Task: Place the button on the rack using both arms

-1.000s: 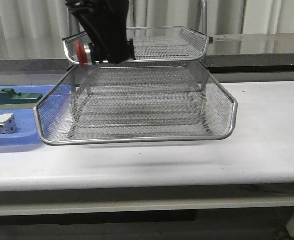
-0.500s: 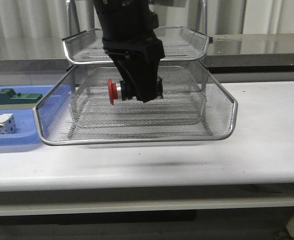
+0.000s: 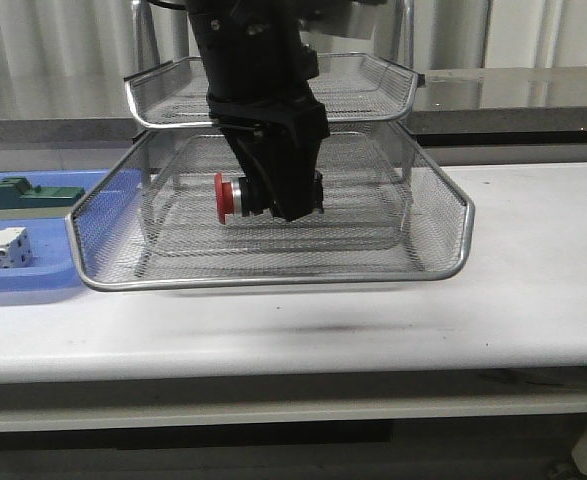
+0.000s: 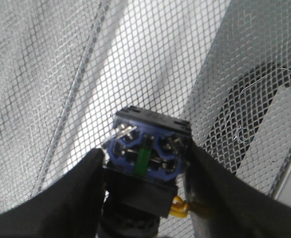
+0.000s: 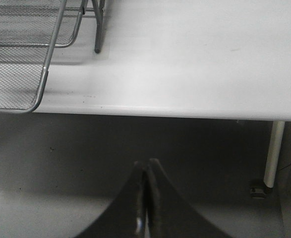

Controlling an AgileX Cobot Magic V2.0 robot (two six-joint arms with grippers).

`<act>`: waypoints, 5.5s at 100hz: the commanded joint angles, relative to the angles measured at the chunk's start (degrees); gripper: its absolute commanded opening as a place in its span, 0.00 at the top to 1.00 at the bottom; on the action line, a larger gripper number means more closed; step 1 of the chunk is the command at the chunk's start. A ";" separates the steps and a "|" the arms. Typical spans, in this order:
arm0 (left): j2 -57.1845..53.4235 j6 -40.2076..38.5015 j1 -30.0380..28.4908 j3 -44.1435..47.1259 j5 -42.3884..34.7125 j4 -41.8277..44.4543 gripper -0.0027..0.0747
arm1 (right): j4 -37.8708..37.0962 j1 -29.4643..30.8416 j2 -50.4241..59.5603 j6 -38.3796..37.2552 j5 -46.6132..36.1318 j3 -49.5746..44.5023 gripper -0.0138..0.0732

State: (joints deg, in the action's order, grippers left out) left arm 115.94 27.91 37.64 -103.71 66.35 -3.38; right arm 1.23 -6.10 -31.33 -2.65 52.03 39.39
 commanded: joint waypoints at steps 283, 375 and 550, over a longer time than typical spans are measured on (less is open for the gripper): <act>-97.53 -5.22 -40.42 88.22 -69.01 -13.78 0.29 | -0.01 0.41 -0.05 0.04 -3.61 1.33 0.92; -97.53 -5.22 -40.42 88.22 -69.01 -13.78 0.96 | -0.01 0.41 -0.05 0.04 -3.61 1.33 0.92; -97.53 -5.22 -40.42 88.22 -69.01 -13.78 0.96 | 22.23 -20.07 -40.92 9.92 -16.36 6.56 0.92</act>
State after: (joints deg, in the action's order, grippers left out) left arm 17.99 23.18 -2.70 -14.00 1.97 -16.58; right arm 22.29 -23.93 -70.75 5.69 38.95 43.24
